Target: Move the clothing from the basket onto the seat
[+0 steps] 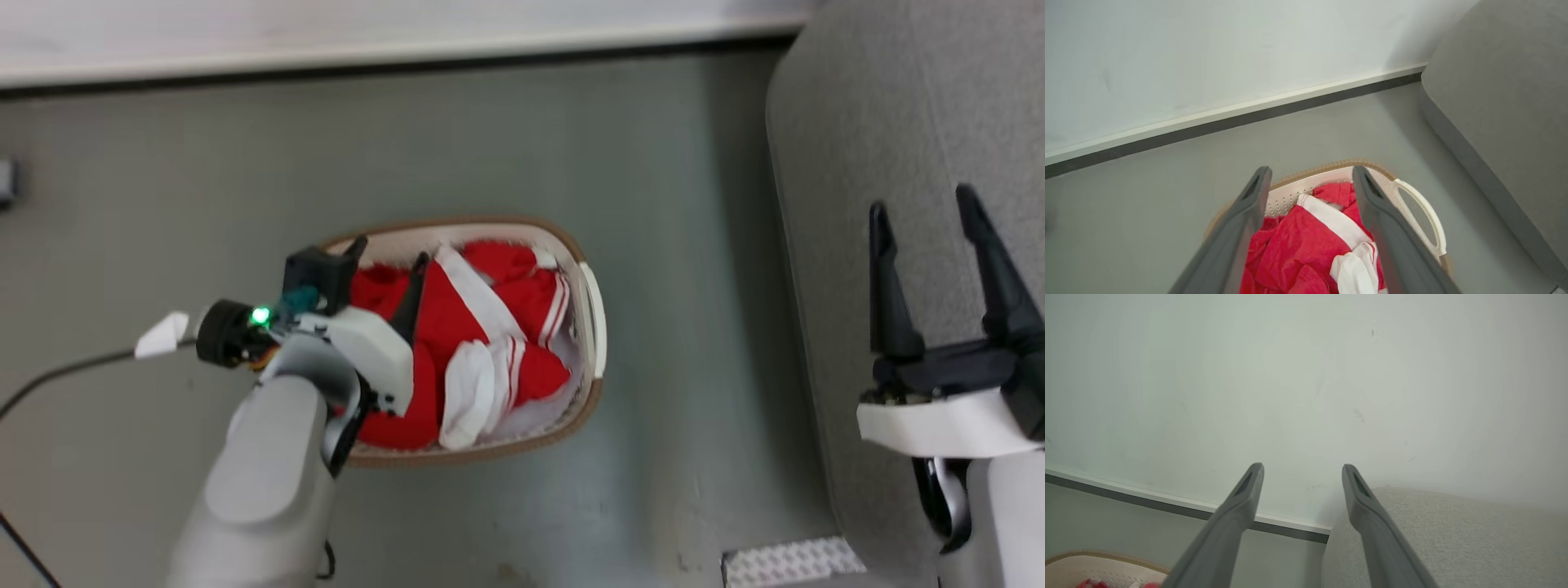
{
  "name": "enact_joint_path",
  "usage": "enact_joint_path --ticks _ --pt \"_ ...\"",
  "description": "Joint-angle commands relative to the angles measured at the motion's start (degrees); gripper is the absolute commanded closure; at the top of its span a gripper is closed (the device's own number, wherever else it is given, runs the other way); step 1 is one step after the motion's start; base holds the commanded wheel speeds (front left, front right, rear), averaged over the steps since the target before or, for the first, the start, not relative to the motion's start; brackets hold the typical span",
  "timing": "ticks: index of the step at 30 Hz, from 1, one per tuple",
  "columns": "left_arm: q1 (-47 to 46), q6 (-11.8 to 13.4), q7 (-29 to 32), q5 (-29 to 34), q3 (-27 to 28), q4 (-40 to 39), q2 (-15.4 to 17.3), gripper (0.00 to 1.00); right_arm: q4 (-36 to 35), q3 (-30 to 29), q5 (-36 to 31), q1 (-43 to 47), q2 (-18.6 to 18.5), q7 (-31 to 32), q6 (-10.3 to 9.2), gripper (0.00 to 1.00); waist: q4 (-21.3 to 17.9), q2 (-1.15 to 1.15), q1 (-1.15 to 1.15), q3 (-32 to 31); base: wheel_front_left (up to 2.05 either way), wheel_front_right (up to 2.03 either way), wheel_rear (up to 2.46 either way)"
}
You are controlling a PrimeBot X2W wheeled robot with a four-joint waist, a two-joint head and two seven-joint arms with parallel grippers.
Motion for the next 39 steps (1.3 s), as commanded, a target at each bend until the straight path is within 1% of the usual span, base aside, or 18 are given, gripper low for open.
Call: enact_joint_path --ticks 1,4,7,14,19,24,27,34,39 --pt "-1.5 0.4 0.8 0.8 0.0 1.1 0.8 0.00 -0.6 -0.1 -0.6 -1.3 0.1 0.0 -0.13 0.00 -3.0 0.00 -0.02 7.9 0.00 0.00 0.00" --pt "-5.7 0.6 4.8 1.9 -0.8 5.8 1.2 0.00 -2.4 0.1 -0.6 -3.7 0.1 0.0 -0.14 0.00 -3.7 0.00 -0.02 11.6 0.00 0.00 0.00" --pt "-8.8 0.7 8.2 2.7 -1.9 10.2 1.5 0.00 -3.8 0.1 -0.9 -4.8 0.1 0.0 -0.14 0.00 -4.0 0.00 -0.02 14.0 0.00 0.00 0.00" --pt "-12.9 1.2 12.0 1.1 -2.6 17.2 0.5 0.00 -5.7 1.2 -0.4 -6.0 0.1 0.0 -0.14 0.00 -4.1 0.00 -0.02 17.7 0.00 0.00 0.00" --pt "-13.9 1.0 12.8 0.5 -3.4 20.4 0.0 0.00 -5.6 1.9 0.0 -6.2 0.1 0.0 -0.14 0.00 -4.4 0.00 -0.02 18.4 0.00 0.00 0.00" --pt "-14.4 1.3 12.4 0.3 -3.9 23.0 0.7 0.00 -5.5 2.7 0.3 -5.5 0.1 0.0 -0.14 0.00 -5.1 0.00 -0.02 18.4 0.00 0.00 0.00" --pt "-14.8 1.0 12.6 -0.3 -4.0 24.2 0.7 0.00 -5.3 2.8 0.2 -5.0 0.1 0.0 -0.14 0.00 -5.2 0.00 -0.02 19.0 0.00 0.00 0.00" --pt "-16.2 0.8 12.6 -0.5 -4.6 26.6 2.2 0.00 -5.4 3.4 0.1 -5.0 0.1 0.0 -0.13 0.00 -5.9 0.00 -0.02 20.6 0.00 0.00 0.00" --pt "-17.2 0.5 12.6 -1.4 -5.1 27.9 2.4 0.00 -5.2 3.7 -0.3 -4.8 0.1 0.0 -0.14 0.00 -6.3 0.00 -0.02 21.9 0.00 0.00 0.00"
